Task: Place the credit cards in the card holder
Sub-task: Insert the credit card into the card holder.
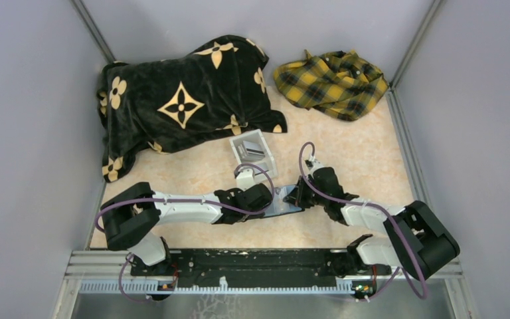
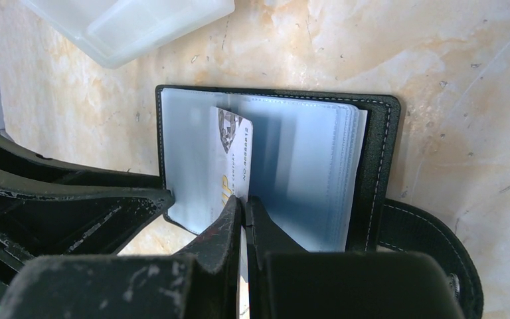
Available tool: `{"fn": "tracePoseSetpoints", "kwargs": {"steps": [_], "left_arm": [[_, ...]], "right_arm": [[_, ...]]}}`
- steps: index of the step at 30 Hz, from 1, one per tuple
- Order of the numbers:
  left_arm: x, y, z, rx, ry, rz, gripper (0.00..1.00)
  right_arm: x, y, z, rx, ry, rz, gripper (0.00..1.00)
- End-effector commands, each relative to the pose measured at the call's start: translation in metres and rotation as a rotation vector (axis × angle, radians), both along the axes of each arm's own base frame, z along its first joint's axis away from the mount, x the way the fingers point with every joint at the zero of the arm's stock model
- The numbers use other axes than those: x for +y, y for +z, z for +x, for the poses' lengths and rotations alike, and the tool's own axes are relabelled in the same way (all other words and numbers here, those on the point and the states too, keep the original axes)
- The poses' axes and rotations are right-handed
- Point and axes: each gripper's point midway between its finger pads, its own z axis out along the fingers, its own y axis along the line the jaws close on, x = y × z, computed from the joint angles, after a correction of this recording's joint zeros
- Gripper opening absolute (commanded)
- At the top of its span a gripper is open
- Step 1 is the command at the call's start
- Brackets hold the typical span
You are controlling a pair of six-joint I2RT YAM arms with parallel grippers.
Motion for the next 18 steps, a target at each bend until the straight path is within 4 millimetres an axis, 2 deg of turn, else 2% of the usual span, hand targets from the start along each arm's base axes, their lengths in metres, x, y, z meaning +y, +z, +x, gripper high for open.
{"fn": "tracePoseSetpoints", "kwargs": {"steps": [1, 7, 18], "left_arm": [[0.038, -0.04, -0.026, 0.106, -0.019, 0.177, 0.34], [0.036, -0.039, -0.025, 0.105, -0.023, 0.177, 0.34], [0.033, -0.034, -0.023, 0.091, -0.025, 0.161, 0.34]], "right_arm": [[-0.009, -0.019, -0.008, 0.031, 0.004, -0.048, 0.0], [-0.007, -0.017, -0.01, 0.03, 0.012, -0.048, 0.0], [0.011, -0.015, -0.014, 0.028, 0.047, -0.076, 0.0]]}}
